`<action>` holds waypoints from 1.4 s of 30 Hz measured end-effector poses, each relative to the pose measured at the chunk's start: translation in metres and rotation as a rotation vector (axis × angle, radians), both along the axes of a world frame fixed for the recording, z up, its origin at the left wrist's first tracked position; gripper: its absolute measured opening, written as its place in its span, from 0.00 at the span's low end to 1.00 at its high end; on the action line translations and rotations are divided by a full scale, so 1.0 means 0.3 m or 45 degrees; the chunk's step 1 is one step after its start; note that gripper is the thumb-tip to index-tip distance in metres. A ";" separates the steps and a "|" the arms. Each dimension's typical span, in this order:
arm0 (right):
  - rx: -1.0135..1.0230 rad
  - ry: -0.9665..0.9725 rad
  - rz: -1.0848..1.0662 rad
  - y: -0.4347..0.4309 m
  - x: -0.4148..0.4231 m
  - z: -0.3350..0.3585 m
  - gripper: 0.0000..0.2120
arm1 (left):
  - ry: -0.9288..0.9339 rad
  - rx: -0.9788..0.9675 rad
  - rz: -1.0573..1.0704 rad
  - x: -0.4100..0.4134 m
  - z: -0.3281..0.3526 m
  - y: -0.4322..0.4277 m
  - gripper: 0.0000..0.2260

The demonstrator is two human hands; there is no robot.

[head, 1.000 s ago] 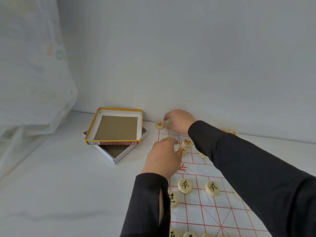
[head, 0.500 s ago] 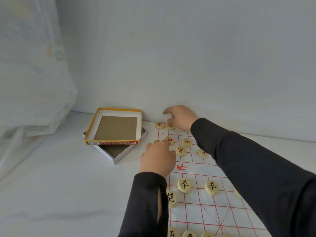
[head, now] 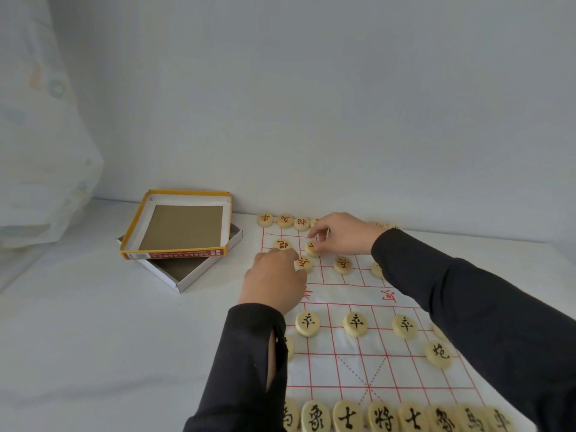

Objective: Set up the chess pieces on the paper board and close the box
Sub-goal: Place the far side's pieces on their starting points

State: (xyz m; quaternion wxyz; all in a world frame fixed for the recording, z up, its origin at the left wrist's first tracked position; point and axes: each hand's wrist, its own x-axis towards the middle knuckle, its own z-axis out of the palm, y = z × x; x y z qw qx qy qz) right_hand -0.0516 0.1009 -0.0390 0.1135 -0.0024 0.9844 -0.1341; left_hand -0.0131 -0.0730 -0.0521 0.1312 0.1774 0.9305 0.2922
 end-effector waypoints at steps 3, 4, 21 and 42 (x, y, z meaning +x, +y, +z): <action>0.022 0.002 0.018 -0.016 0.005 -0.014 0.15 | 0.034 -0.004 -0.004 -0.003 -0.002 0.003 0.17; 0.046 0.008 0.026 -0.020 0.005 -0.019 0.15 | 0.051 -0.015 -0.009 -0.004 -0.003 0.002 0.17; -0.668 0.483 -0.489 0.167 -0.027 0.068 0.13 | 0.109 -0.005 -0.041 0.009 0.016 0.008 0.19; 0.094 0.423 -0.323 0.225 -0.033 -0.026 0.13 | 0.128 0.004 -0.053 0.013 0.024 0.014 0.18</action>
